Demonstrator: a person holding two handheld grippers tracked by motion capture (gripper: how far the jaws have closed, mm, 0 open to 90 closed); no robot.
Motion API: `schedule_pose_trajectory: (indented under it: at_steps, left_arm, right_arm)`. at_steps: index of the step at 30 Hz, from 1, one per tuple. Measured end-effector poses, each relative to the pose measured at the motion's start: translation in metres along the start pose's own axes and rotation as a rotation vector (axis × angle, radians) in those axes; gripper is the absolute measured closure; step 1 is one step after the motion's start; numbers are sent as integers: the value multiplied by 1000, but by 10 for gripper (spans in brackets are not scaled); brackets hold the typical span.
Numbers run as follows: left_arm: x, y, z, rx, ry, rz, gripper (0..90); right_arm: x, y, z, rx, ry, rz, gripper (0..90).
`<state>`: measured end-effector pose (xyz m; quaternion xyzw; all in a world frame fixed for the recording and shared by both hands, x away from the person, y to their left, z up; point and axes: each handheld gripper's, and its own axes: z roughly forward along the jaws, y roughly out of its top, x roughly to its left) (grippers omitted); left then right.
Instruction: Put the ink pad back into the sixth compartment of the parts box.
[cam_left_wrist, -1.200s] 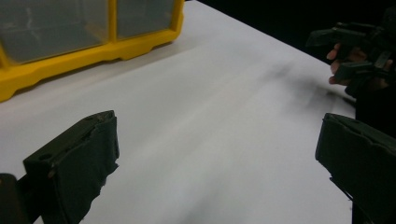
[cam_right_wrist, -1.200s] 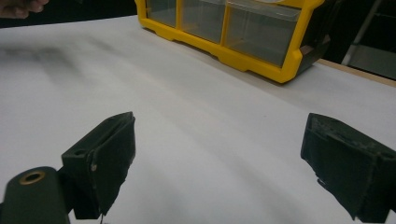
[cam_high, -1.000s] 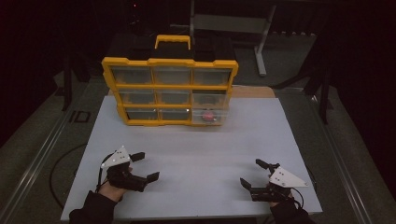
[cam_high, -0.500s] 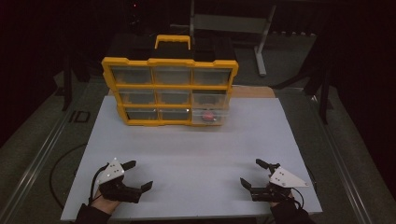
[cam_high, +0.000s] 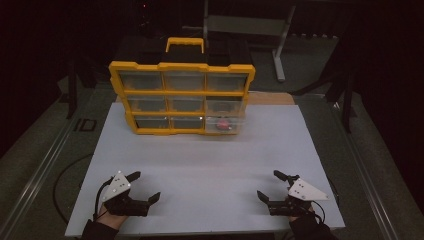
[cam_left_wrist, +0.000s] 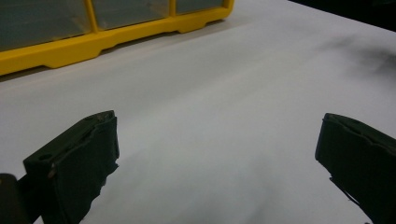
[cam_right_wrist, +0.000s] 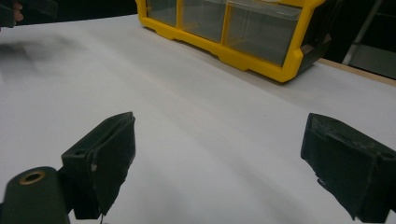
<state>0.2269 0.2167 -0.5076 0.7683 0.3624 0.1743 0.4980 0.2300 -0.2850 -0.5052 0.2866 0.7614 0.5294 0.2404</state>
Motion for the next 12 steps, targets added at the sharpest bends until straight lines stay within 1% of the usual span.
schedule_pose_trajectory:
  at_steps: [2,6,12]
  left_arm:
    - [0,-1,1,8,2,5,2]
    - [0,-1,1,8,1,6,2]
    - [0,-1,2,8,-3,0,2]
  right_arm:
    - [0,0,0,2,1,1,102]
    - [1,0,1,5,3,0,102]
    - [0,-1,1,4,3,2,102]
